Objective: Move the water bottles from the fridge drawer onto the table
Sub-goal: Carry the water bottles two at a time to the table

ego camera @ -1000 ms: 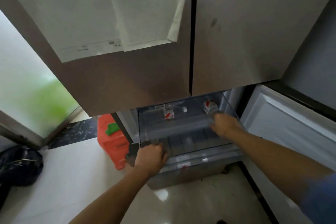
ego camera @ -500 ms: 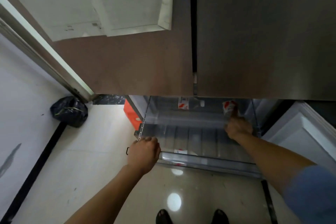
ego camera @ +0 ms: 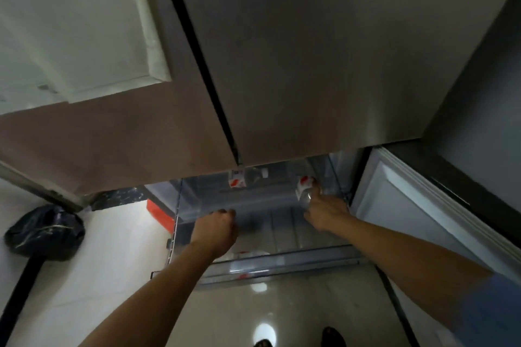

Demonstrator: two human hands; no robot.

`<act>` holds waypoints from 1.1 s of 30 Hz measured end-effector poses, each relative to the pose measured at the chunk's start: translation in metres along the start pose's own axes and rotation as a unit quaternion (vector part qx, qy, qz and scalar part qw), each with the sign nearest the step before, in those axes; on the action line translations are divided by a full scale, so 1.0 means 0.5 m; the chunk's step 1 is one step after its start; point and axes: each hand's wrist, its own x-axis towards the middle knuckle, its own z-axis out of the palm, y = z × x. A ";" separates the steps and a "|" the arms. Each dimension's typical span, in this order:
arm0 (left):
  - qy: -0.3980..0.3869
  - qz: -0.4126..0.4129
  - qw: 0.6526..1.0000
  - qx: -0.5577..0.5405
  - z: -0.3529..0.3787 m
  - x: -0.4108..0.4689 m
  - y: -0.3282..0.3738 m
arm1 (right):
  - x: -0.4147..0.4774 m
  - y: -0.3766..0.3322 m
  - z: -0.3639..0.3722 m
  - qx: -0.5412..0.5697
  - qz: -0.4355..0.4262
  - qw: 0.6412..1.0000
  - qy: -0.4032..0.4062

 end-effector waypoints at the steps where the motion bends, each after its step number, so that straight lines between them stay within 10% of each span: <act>1: -0.012 0.018 1.000 0.010 -0.004 0.023 0.015 | -0.016 0.004 -0.002 0.020 0.004 1.000 0.000; 20: 0.027 0.145 0.960 0.236 0.101 0.368 0.039 | -0.106 0.027 0.024 0.007 0.014 0.993 0.114; 33: 0.005 0.249 0.927 0.282 0.058 0.157 0.031 | -0.138 -0.001 0.009 0.080 0.028 0.981 0.176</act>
